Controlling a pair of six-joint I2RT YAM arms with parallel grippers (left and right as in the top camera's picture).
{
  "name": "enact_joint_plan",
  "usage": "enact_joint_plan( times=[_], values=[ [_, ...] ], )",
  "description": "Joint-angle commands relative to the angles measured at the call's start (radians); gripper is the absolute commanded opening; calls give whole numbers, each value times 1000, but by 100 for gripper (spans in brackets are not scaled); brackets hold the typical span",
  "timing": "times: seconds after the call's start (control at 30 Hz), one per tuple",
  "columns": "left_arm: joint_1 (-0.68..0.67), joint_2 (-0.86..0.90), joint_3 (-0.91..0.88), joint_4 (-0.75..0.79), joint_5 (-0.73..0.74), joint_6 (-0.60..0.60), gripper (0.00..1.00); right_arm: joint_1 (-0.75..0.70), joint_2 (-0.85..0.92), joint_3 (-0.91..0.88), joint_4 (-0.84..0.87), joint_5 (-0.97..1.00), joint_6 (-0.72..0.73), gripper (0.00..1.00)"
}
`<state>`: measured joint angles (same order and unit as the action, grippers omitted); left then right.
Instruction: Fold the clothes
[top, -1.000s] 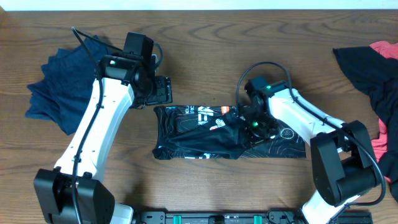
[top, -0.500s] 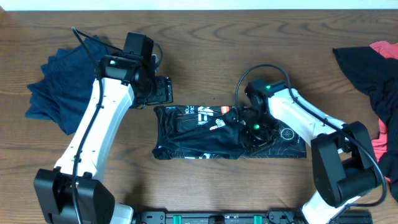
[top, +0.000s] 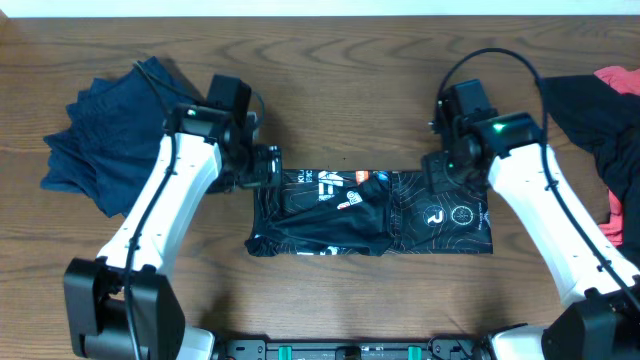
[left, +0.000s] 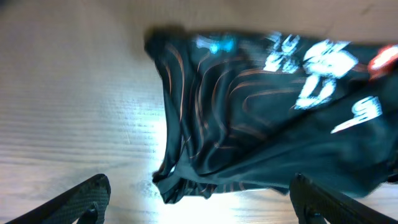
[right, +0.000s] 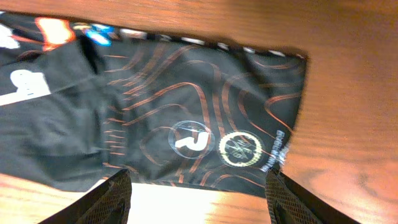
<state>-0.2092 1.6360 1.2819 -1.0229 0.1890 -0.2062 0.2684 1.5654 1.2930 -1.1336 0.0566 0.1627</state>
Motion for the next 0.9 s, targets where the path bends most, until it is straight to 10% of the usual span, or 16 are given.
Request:
enact_joint_plan(
  times=[0.0,0.6,0.87],
  values=[
    [3,31,-70,27,16,34,95,-37,6,-6,-10,29,39,67],
    [2,225,-254,259,227,117,97,-75,6,-20,-33,22,43,68],
    [1,253,-253,276,301,120,49,-75,6,-20,-33,22,42,67]
  ],
)
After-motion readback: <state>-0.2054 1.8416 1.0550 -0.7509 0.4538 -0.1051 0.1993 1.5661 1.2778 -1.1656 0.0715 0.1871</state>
